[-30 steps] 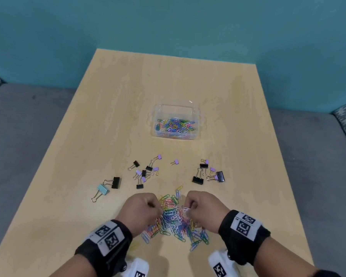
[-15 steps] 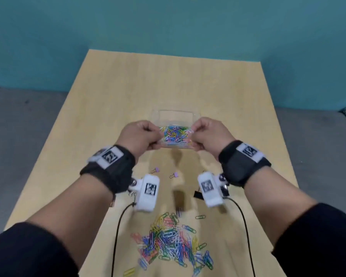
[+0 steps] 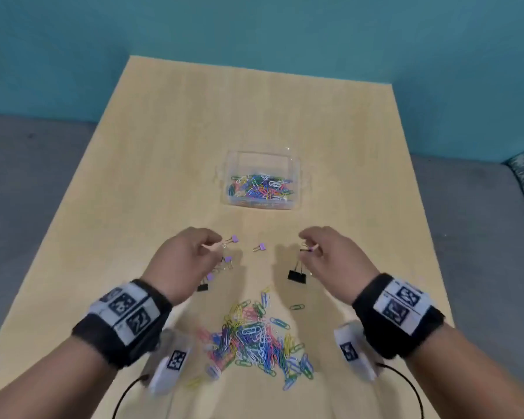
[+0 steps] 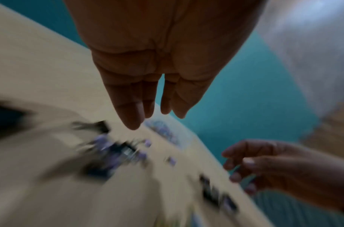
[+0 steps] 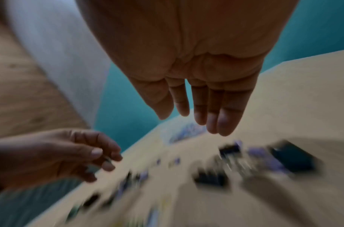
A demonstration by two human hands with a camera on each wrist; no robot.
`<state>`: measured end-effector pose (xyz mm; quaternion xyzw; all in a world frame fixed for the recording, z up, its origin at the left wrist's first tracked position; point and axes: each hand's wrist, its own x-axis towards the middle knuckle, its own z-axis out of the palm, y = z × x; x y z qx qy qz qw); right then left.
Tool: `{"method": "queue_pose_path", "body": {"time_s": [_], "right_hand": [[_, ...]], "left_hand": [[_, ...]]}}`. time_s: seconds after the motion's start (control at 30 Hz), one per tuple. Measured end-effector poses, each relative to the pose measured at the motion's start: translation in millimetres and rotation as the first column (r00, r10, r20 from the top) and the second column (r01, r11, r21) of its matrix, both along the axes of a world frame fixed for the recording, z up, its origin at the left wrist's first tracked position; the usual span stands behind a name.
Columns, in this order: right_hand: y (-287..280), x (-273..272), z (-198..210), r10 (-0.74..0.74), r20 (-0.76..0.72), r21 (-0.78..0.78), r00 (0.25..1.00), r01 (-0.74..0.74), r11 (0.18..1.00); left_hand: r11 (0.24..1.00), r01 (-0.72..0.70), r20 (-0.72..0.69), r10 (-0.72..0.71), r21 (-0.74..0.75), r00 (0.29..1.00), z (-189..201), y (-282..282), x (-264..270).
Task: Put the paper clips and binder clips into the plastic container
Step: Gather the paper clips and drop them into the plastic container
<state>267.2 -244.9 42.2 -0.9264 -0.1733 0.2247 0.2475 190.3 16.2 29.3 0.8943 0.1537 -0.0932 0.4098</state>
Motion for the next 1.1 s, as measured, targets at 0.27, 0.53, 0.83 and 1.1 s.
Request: {"method": "queue_pose_path", "body": {"time_s": [0.27,0.53,0.83,1.1], "right_hand": [[-72.4,-184.1,-71.8,0.267,-0.053,-0.344,0.962,-0.268,0.900],[-18.6,-170.9,-81.1,0.243,0.069,-0.326,0.967,-0.209,0.922],[22.5,-143.0,-75.4,0.323,0.164,-0.318,0.932,-0.260,0.912],[33.7,-136.6,-58.3,0.300,0.136,-0.326,0.944,-0.244,0.913]], "left_hand": [[0.793,0.482,-0.152,-0.460,0.373,0.875,-67.2,-33.6,-178.0],[0.805,0.431,-0.103,-0.428,0.409,0.898,-81.0,-67.1,-152.7],[0.801,0.289,-0.114,-0.270,0.524,0.956,-65.9,-93.7,-115.3],[0.849,0.255,-0.083,-0.244,0.463,0.966,-64.2,-93.3,-101.2]]}}
